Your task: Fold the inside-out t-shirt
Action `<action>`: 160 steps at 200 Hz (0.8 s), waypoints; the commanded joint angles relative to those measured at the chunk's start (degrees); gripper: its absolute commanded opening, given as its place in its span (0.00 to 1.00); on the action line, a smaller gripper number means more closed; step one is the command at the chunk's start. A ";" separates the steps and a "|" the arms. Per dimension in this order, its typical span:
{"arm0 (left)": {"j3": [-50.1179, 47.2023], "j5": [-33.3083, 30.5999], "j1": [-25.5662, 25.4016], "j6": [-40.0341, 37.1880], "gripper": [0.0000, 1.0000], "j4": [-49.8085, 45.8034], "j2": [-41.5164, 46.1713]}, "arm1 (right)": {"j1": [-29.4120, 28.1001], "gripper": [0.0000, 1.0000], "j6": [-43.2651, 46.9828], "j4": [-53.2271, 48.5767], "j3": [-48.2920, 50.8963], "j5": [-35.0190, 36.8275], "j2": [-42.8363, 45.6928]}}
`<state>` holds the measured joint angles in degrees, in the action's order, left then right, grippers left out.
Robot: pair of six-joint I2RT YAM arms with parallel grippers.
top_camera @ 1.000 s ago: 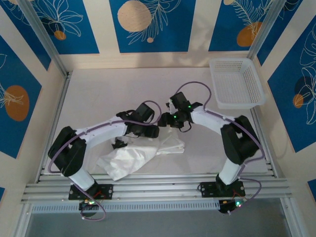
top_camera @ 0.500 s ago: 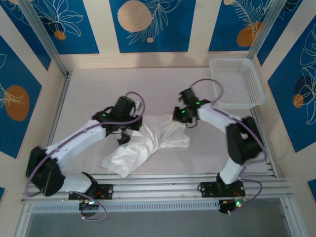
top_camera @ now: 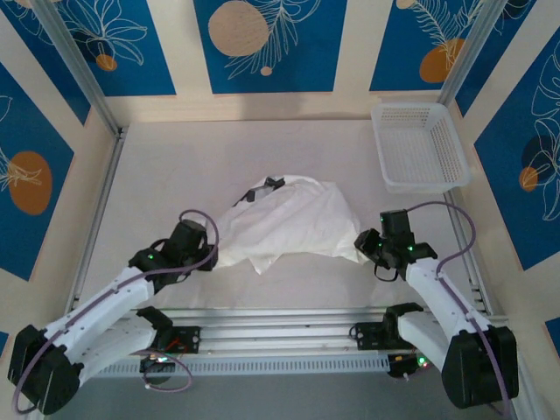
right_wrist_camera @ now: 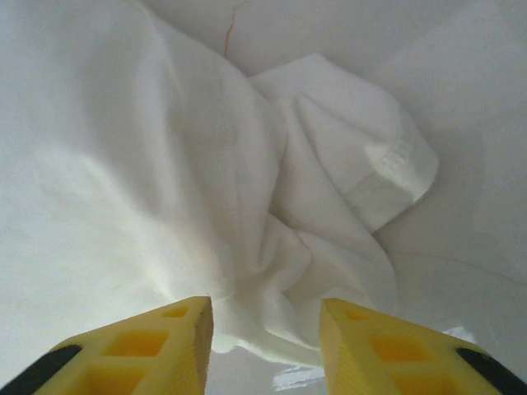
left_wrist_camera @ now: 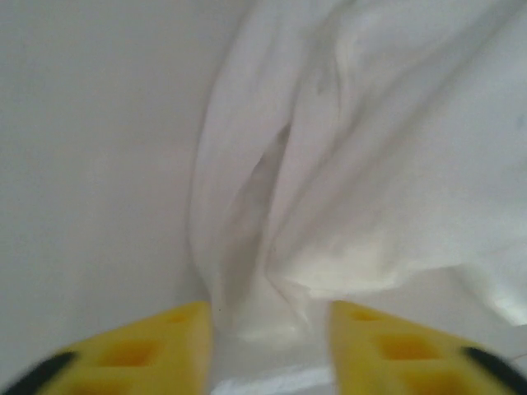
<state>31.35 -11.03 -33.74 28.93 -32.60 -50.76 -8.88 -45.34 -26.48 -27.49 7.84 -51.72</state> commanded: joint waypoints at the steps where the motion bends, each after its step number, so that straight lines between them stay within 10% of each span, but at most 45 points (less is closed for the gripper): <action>1: 3.89 -1.36 0.43 1.96 0.69 4.33 1.29 | -0.51 0.45 4.46 4.92 -5.01 -6.24 1.97; 56: 19.81 10.79 0.36 -6.96 0.72 9.52 -20.45 | -17.06 0.55 16.90 6.35 -25.01 -5.12 -23.16; 119: 35.89 19.36 0.16 -8.33 0.79 14.36 -47.74 | -16.68 0.68 6.55 0.68 -41.37 -5.11 -51.53; 139: 40.67 20.26 0.25 -8.41 0.70 14.51 -53.95 | -16.95 0.45 6.58 -2.94 -45.25 -3.50 -56.08; 160: 43.46 24.52 0.59 -7.71 0.14 15.32 -56.63 | -16.52 0.03 6.82 -4.27 -44.98 -2.51 -54.61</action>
<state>71.07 7.62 -33.74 21.69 -19.18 -105.69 -25.63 -37.63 -26.48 -70.83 4.03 -108.40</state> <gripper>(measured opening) 0.468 0.225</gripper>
